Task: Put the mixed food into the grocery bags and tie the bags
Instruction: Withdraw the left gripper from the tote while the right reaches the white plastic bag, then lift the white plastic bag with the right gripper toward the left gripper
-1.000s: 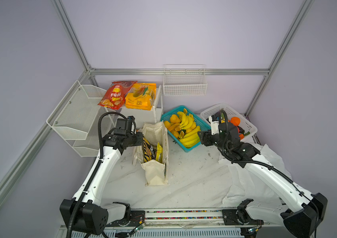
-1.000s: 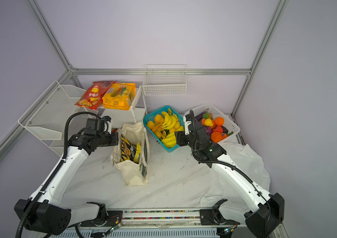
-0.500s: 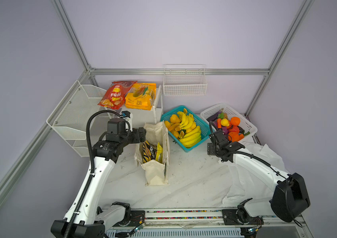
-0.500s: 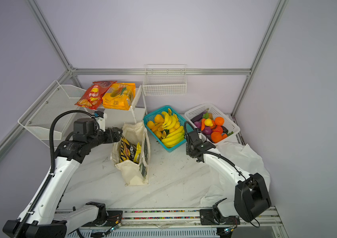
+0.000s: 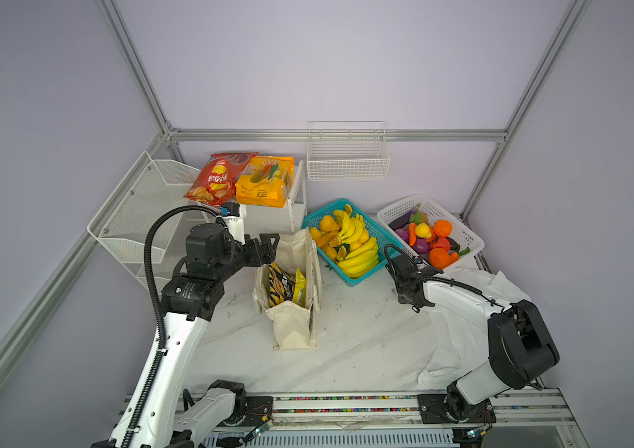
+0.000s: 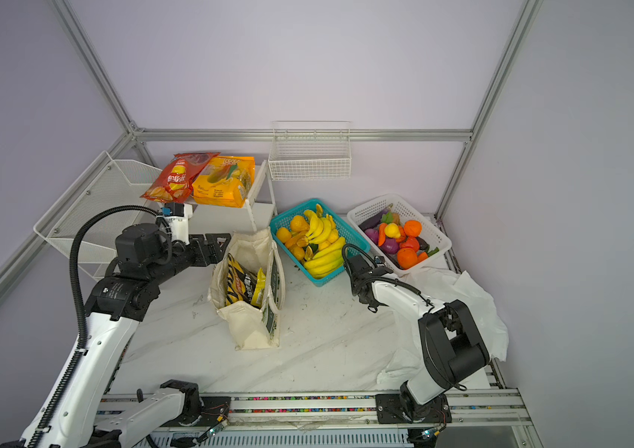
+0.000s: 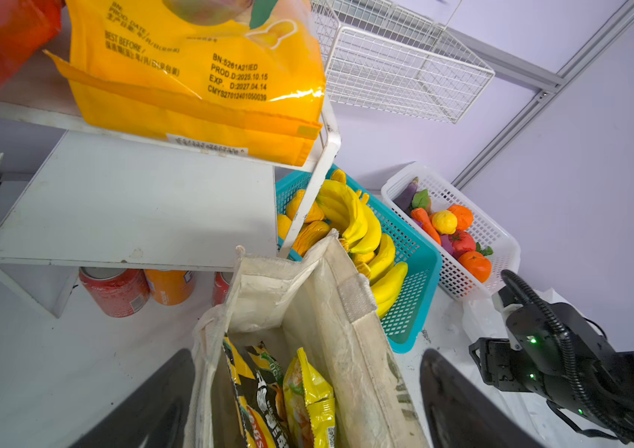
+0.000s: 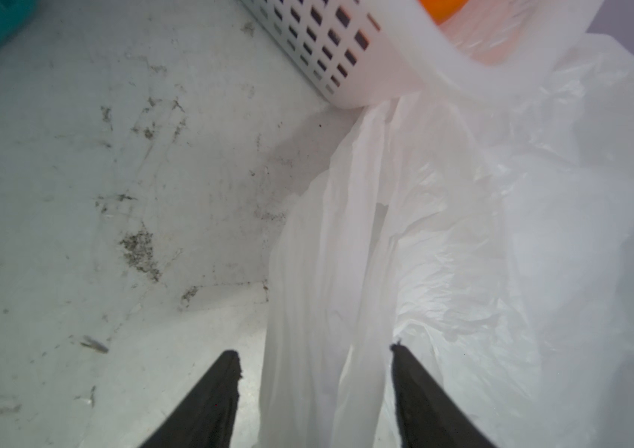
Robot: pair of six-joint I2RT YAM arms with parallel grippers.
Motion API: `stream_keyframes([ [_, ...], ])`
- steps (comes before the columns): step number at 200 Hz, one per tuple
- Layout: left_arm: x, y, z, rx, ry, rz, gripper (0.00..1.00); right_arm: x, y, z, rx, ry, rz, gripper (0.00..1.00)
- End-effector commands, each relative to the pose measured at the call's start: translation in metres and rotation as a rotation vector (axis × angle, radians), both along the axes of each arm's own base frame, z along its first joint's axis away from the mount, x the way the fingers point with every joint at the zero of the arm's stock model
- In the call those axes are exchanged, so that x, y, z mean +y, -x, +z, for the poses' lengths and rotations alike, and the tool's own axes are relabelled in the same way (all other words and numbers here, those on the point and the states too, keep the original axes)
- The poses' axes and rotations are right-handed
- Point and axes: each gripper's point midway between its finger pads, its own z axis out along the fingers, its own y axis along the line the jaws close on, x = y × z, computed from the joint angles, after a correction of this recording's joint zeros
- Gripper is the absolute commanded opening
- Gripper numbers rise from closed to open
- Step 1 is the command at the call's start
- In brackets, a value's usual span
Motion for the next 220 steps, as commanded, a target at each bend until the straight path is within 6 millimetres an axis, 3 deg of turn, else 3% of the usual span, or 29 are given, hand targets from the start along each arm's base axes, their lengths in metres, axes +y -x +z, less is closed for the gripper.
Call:
stream_keyframes([
  [1, -0.012, 0.007, 0.026, -0.082, 0.035, -0.054, 0.89, -0.014, 0.014, -0.007, 0.051, 0.059, -0.047, 0.46],
  [23, -0.019, 0.012, 0.036, -0.101, 0.058, -0.086, 0.89, -0.013, 0.013, 0.001, 0.032, 0.059, -0.034, 0.21],
  [45, -0.030, 0.019, 0.050, -0.123, 0.115, -0.140, 0.89, 0.007, 0.016, 0.034, -0.027, -0.059, 0.029, 0.00],
  [69, -0.045, 0.030, 0.064, -0.163, 0.172, -0.218, 0.88, 0.047, 0.026, 0.107, -0.147, -0.343, 0.195, 0.00],
  [105, -0.075, 0.047, 0.088, -0.246, 0.209, -0.349, 0.87, 0.106, 0.059, 0.217, -0.301, -0.742, 0.502, 0.00],
  [132, -0.112, 0.061, 0.091, -0.262, 0.203, -0.473, 0.86, 0.139, 0.071, 0.303, -0.483, -0.964, 0.702, 0.00],
  [150, -0.131, 0.067, 0.085, -0.256, 0.209, -0.526, 0.86, 0.156, 0.075, 0.347, -0.577, -1.065, 0.817, 0.00],
  [173, -0.159, 0.079, 0.072, -0.220, 0.215, -0.616, 0.86, 0.159, 0.062, 0.363, -0.629, -1.042, 0.836, 0.00],
  [197, -0.180, 0.088, 0.052, -0.168, 0.219, -0.678, 0.87, 0.160, 0.047, 0.361, -0.670, -1.029, 0.807, 0.00],
  [220, -0.200, 0.088, 0.037, -0.040, 0.335, -0.697, 0.88, 0.165, 0.041, 0.358, -0.695, -1.084, 0.781, 0.00],
])
